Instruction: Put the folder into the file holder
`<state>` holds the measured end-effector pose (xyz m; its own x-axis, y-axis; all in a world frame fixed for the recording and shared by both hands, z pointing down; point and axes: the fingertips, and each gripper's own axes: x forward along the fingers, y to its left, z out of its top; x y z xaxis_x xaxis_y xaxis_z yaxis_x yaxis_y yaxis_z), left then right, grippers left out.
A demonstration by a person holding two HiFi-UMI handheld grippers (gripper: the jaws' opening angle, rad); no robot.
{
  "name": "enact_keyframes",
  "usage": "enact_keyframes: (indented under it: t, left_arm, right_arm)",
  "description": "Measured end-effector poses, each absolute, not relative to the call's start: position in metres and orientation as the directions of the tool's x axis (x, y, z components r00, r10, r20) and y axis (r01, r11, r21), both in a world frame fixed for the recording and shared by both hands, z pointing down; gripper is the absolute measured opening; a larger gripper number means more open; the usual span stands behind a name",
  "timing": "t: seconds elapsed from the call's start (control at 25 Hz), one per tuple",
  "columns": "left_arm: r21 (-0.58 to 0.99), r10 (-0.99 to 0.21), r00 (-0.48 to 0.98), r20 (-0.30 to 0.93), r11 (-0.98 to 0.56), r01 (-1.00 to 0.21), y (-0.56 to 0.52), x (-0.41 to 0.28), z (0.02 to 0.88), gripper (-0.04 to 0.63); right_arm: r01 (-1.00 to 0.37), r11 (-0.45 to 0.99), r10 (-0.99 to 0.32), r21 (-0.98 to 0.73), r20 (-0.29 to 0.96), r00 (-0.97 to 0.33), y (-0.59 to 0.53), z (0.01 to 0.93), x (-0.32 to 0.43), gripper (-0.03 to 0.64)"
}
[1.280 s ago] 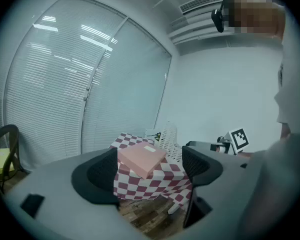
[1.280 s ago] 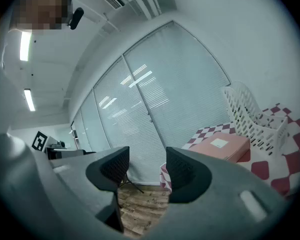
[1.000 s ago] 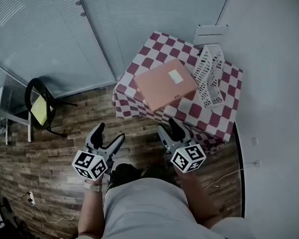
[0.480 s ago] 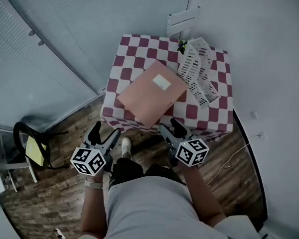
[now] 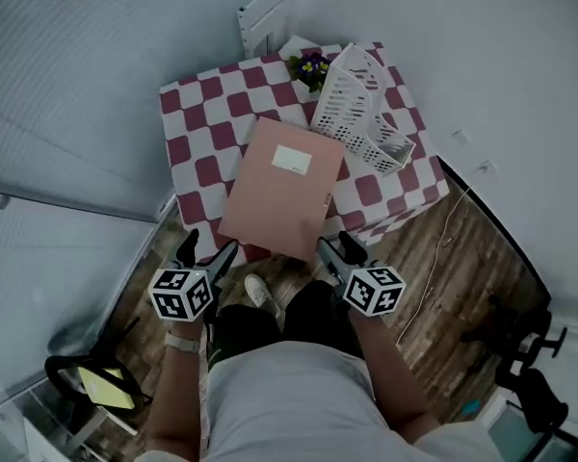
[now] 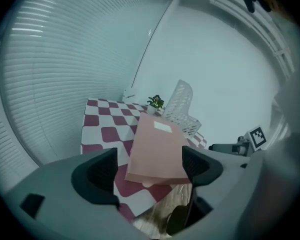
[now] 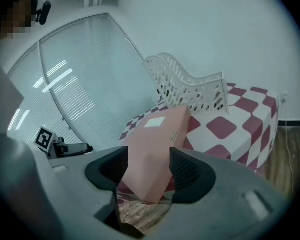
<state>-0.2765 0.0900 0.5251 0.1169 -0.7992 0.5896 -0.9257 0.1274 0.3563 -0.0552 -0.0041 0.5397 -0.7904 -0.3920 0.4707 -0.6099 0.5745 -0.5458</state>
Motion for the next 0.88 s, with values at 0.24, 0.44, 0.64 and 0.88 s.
enact_keyframes:
  t: [0.24,0.44,0.64,0.88]
  left_arm:
    - [0.38,-0.725,0.214,0.654,0.07,-0.922,0.065,-0.298,0.568,0.402]
    - [0.401,-0.653,0.293,0.698,0.017,-0.916,0.045,-0.297,0.601,0.402]
    - [0.479,-0.6,0.397,0.695,-0.025,-0.877,0.037,-0.279,0.621,0.371]
    - [0.513,-0.641,0.42,0.642,-0.048,-0.857,0.037,-0.269,0.619,0.275]
  right_arm:
    - [-0.685,0.465,-0.462,-0.561,0.506,-0.728,0.01,0.576,-0.061,0.242]
    - [-0.678,0.395,-0.476,-0.62,0.493,-0.728,0.015,0.599,-0.069,0.242]
    - [-0.629,0.385,-0.467,-0.675,0.445,-0.764,0.024,0.613,-0.079,0.239]
    - [-0.589,0.324,-0.487,-0.74,0.403,-0.775,0.036,0.616,-0.071,0.213]
